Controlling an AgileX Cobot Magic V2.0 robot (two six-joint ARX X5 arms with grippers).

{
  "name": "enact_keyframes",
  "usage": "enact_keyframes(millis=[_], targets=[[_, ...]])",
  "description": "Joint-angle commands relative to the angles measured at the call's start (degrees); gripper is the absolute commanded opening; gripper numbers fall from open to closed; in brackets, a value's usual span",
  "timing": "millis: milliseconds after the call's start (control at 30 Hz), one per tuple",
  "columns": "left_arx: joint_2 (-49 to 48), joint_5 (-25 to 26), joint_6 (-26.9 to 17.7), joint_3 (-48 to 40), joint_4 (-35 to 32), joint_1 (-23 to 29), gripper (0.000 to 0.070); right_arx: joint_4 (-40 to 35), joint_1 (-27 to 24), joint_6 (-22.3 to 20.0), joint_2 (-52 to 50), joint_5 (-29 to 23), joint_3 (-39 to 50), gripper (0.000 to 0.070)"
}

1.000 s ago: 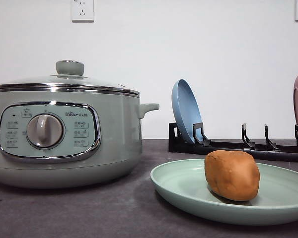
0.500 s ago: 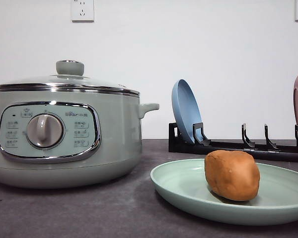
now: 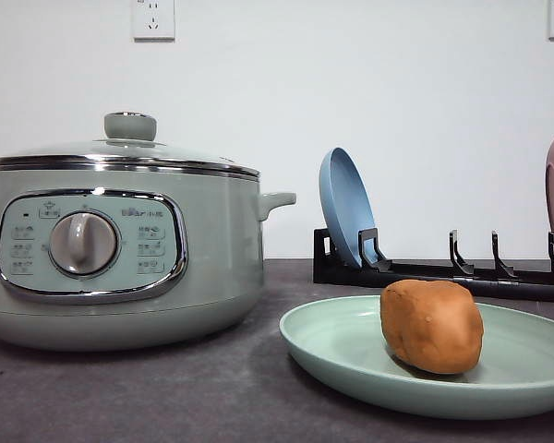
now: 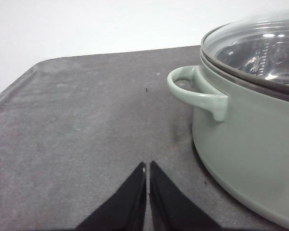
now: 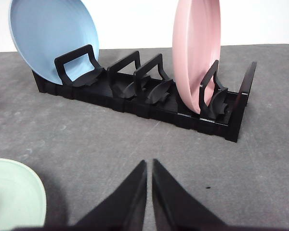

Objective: Transfer potato from steamer to green plate

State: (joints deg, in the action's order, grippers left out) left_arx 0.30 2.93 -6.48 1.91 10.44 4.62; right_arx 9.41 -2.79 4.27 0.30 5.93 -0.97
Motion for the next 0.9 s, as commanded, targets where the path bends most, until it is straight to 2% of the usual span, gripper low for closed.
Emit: enact_keyframes(millis=[0,867], targets=[[-0.11,0.04,0.1,-1.01,0.63,0.09,0.0004,-0.46,-0.09,-0.44,-0.09,0.0,0.31,0.0007],[-0.11,0.04,0.09,-1.01,0.63,0.09,0.0004,-0.46,-0.09,-0.44,-0.09,0.0,0.31,0.0007]])
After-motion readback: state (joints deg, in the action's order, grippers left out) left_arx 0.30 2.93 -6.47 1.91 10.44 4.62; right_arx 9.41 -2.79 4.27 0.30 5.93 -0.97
